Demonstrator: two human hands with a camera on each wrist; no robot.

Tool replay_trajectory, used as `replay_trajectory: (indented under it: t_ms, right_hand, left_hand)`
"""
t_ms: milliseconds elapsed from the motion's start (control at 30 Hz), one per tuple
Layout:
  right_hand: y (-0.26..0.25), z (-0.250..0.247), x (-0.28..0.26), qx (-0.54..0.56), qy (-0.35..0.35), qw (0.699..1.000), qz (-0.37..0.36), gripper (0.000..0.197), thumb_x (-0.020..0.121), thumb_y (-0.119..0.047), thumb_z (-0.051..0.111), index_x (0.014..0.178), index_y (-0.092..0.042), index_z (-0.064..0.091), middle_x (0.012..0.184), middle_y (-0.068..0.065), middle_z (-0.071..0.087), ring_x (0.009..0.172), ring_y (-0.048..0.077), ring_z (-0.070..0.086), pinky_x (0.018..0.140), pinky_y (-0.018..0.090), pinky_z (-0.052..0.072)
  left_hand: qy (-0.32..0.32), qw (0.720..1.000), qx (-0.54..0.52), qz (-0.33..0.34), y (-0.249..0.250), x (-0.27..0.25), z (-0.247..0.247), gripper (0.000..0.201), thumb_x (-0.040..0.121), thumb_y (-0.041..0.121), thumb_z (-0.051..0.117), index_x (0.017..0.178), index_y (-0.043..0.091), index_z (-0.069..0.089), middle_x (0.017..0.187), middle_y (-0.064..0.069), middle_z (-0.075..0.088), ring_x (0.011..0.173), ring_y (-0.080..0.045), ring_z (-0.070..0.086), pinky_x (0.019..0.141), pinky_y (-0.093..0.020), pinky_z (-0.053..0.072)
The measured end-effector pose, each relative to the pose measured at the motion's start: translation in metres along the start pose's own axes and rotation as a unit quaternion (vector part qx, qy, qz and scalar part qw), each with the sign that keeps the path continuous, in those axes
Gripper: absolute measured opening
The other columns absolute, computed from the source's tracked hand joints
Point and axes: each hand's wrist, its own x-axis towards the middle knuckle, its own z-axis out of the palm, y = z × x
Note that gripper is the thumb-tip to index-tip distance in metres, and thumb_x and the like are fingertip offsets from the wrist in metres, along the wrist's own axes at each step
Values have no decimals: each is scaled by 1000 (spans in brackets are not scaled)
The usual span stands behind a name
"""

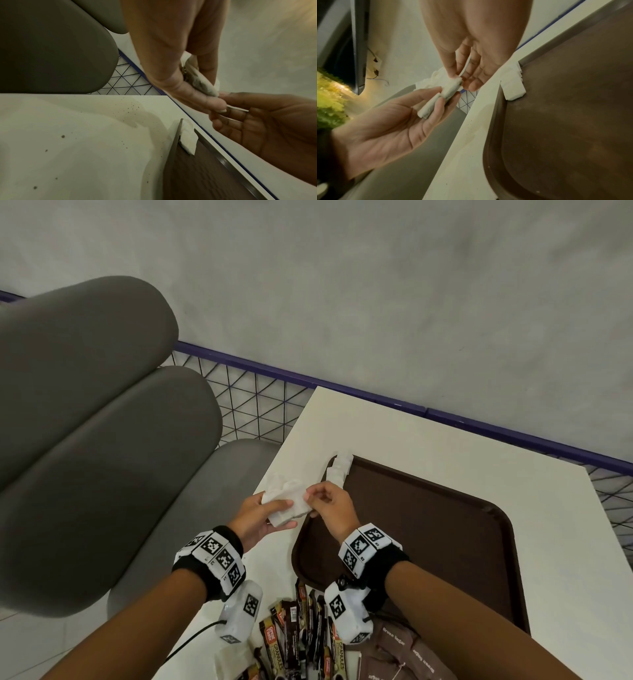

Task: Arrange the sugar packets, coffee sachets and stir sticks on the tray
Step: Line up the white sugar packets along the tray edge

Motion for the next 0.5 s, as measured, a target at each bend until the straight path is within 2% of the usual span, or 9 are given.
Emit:
replay_trajectory:
  t_ms: [100,167,267,367,433,500]
  right_hand:
    - [-1,-3,-6,2,-21,999,-25,25,82,4,60,77,-18,50,78,-1,51,68,13,50,63,23,50]
    - [2,-7,-5,-7,-16,999,-28,27,82,8,59,75,-17,51,78,0,52,69,13,51,61,20,50]
    - [13,-19,1,-28,66,997,-9,23,83,7,57,77,-15,56,81,-1,54,71,13,54,57,15,51]
    - [30,-34,10,-41,159,986,28,19,82,9,56,86,-9,60,80,2,54,73,17,55,55,14,51]
    - [40,-40,13,-60,171,982,50,18,82,9,56,90,-6,60,84,7,55,76,19,54,54,13,50]
    - [48,-41,15,-86,155,982,61,19,82,9,55,92,-6,59,87,9,55,75,20,55,54,12,50]
  left_hand:
    - [-3,1000,4,2,-2,0,2,29,84,-3,62,112,0,57,106,-15,65,88,-27,68,64,-30,60]
    - [-5,1000,8,1,-3,1,3,27,84,-2,62,111,1,57,105,-15,66,87,-27,68,65,-30,60]
    - [-1,1000,2,-4,-5,4,2,22,86,-1,60,107,1,57,101,-17,66,87,-29,68,67,-30,60]
    - [10,999,-36,-10,-6,8,-5,18,89,-6,50,105,1,55,103,-18,61,92,-33,64,71,-32,60]
    - [15,998,-51,-13,-7,11,-10,22,90,-9,42,106,0,53,105,-20,58,93,-34,62,73,-33,59]
    - [17,998,-53,-13,-8,13,-14,25,90,-10,38,111,-4,51,108,-22,57,94,-35,62,74,-34,59]
